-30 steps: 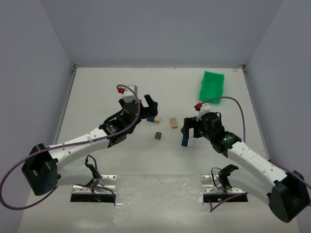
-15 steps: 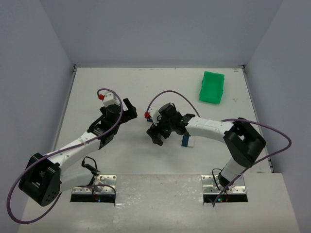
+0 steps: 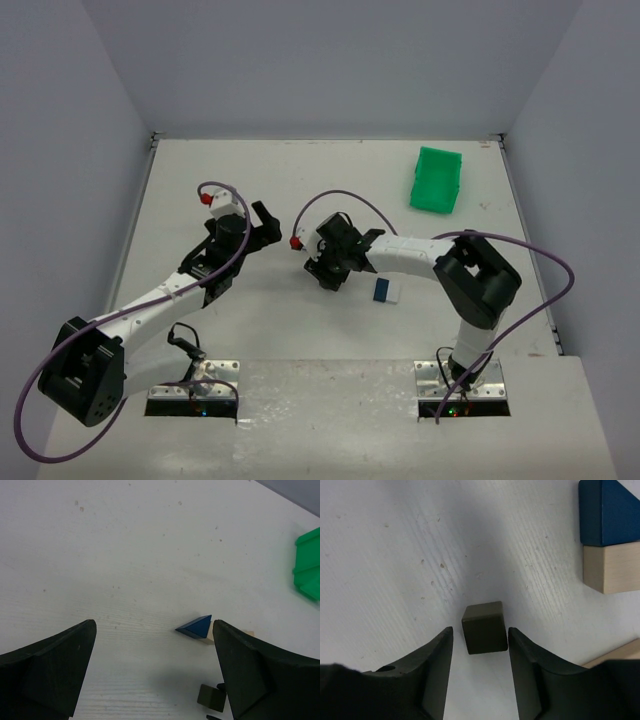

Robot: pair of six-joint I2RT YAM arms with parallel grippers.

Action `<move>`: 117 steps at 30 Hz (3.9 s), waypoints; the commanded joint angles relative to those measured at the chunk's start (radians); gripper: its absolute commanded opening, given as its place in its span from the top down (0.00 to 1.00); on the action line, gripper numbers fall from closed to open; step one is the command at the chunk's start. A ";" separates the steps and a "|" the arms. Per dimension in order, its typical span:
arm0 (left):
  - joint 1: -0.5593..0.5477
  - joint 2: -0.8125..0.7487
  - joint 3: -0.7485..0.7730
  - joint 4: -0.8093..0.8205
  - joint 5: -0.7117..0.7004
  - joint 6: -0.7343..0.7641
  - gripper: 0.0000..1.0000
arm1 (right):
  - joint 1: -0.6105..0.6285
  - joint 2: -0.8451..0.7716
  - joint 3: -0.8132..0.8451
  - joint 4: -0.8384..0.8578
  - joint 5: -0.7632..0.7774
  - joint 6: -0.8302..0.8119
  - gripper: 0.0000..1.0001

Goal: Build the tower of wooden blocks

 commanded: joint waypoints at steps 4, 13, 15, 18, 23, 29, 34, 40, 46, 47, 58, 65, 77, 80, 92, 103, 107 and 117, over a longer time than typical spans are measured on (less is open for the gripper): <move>0.014 -0.007 -0.003 0.053 0.011 0.002 0.00 | 0.001 -0.056 0.019 0.022 0.006 -0.024 0.77; 0.014 -0.026 -0.004 0.047 -0.018 0.003 0.00 | -0.075 -0.142 0.374 -0.014 0.005 -0.208 0.84; 0.014 -0.031 -0.005 0.043 -0.026 0.005 0.00 | -0.128 -0.147 0.423 -0.033 -0.055 -0.237 0.86; 0.014 -0.050 -0.013 0.029 -0.053 0.002 0.00 | -0.216 -0.187 0.416 -0.060 -0.160 -0.307 0.86; 0.014 -0.082 -0.030 0.018 -0.114 0.000 0.00 | -0.269 -0.288 0.291 -0.116 -0.145 -0.440 0.86; 0.014 -0.086 -0.021 -0.035 -0.211 -0.016 0.00 | -0.315 -0.417 0.061 -0.153 -0.132 -0.523 0.90; 0.014 -0.061 -0.049 0.015 -0.233 -0.016 0.00 | -0.357 -0.550 -0.138 -0.196 -0.196 -0.513 0.89; 0.014 -0.007 -0.027 0.009 -0.238 -0.007 0.00 | -0.358 -0.632 -0.286 -0.216 -0.236 -0.493 0.86; 0.014 -0.003 -0.032 0.011 -0.236 -0.009 0.00 | -0.358 -0.582 -0.310 -0.193 -0.271 -0.506 0.84; 0.014 -0.004 -0.032 0.010 -0.236 -0.009 0.00 | -0.358 -0.573 -0.309 -0.196 -0.277 -0.518 0.84; 0.014 0.029 -0.026 0.027 -0.235 -0.001 0.00 | -0.325 -0.527 -0.356 -0.189 -0.245 -0.581 0.81; 0.014 0.037 -0.022 0.027 -0.238 0.000 0.00 | -0.323 -0.500 -0.363 -0.184 -0.232 -0.592 0.81; 0.014 0.049 -0.021 0.030 -0.238 0.002 0.00 | -0.320 -0.483 -0.383 -0.121 -0.190 -0.589 0.80; 0.014 0.049 -0.019 0.030 -0.235 0.004 0.00 | -0.321 -0.480 -0.384 -0.120 -0.186 -0.598 0.79; 0.015 0.049 -0.018 0.028 -0.239 0.002 0.00 | -0.320 -0.474 -0.384 -0.142 -0.184 -0.612 0.76; 0.014 0.053 -0.018 0.026 -0.244 0.001 0.00 | -0.320 -0.468 -0.396 -0.139 -0.184 -0.611 0.75; 0.014 0.053 -0.019 0.027 -0.243 0.001 0.00 | -0.320 -0.466 -0.394 -0.124 -0.178 -0.608 0.74; 0.014 0.061 -0.019 0.030 -0.232 0.001 0.00 | -0.321 -0.452 -0.382 -0.119 -0.179 -0.589 0.72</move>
